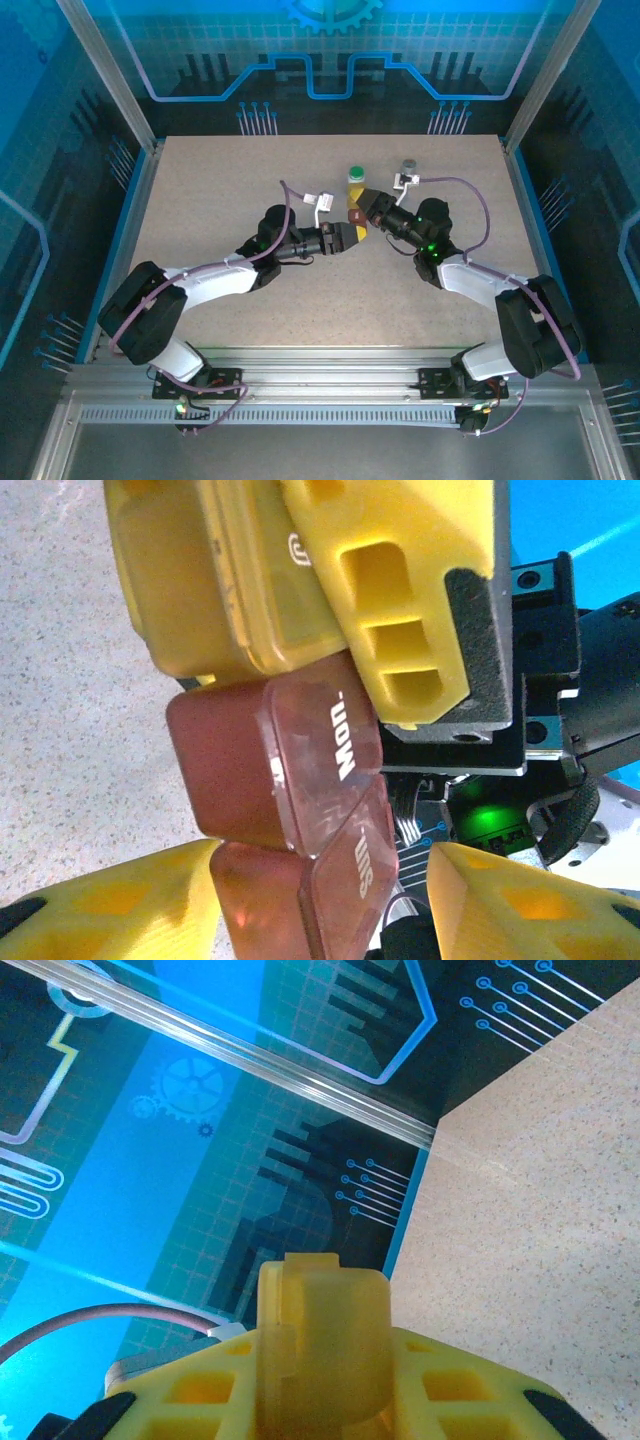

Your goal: Sort the pills into containers

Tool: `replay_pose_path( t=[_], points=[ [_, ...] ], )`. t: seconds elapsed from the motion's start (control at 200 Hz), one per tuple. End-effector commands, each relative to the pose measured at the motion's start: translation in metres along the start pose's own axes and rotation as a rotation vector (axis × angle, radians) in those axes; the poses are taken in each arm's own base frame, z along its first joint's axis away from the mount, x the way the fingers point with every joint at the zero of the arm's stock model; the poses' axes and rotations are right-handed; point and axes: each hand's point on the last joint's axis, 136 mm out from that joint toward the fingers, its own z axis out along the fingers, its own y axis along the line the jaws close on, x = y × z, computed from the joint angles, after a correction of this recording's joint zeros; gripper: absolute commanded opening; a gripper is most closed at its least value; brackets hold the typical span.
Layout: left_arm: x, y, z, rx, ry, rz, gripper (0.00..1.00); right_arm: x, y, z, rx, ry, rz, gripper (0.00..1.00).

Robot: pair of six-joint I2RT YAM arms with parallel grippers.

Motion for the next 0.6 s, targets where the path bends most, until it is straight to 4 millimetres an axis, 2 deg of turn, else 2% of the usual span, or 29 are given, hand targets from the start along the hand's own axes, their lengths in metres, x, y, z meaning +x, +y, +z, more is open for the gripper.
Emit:
replay_pose_path(
  t=[0.0,0.1,0.19,0.37,0.485,0.5,0.55,0.595],
  points=[
    [-0.003,-0.011,0.003,0.057,-0.008,0.012,0.55,0.0,0.028,0.006,-0.098,0.008,-0.004,0.11],
    [-0.004,-0.012,0.003,0.067,-0.017,0.015,0.44,0.002,0.029,0.008,-0.121,0.013,0.013,0.11],
    [-0.004,-0.012,0.003,0.065,-0.018,0.016,0.38,0.004,0.03,0.008,-0.13,0.017,0.018,0.11],
    [-0.006,-0.012,0.0,0.05,-0.027,0.026,0.0,0.007,0.029,0.01,-0.12,0.027,0.005,0.11],
    [-0.005,-0.01,-0.003,0.02,-0.019,0.041,0.0,0.008,0.025,0.011,-0.116,0.035,0.007,0.11],
    [-0.005,-0.01,-0.003,0.018,-0.016,0.043,0.07,0.008,0.025,0.012,-0.117,0.037,0.01,0.11],
    [-0.004,-0.01,-0.005,0.004,-0.01,0.048,0.44,0.007,0.026,0.013,-0.125,0.037,0.012,0.11],
    [-0.005,-0.01,-0.008,-0.015,-0.015,0.057,0.53,0.006,0.028,0.014,-0.131,0.038,0.011,0.11]
  ],
)
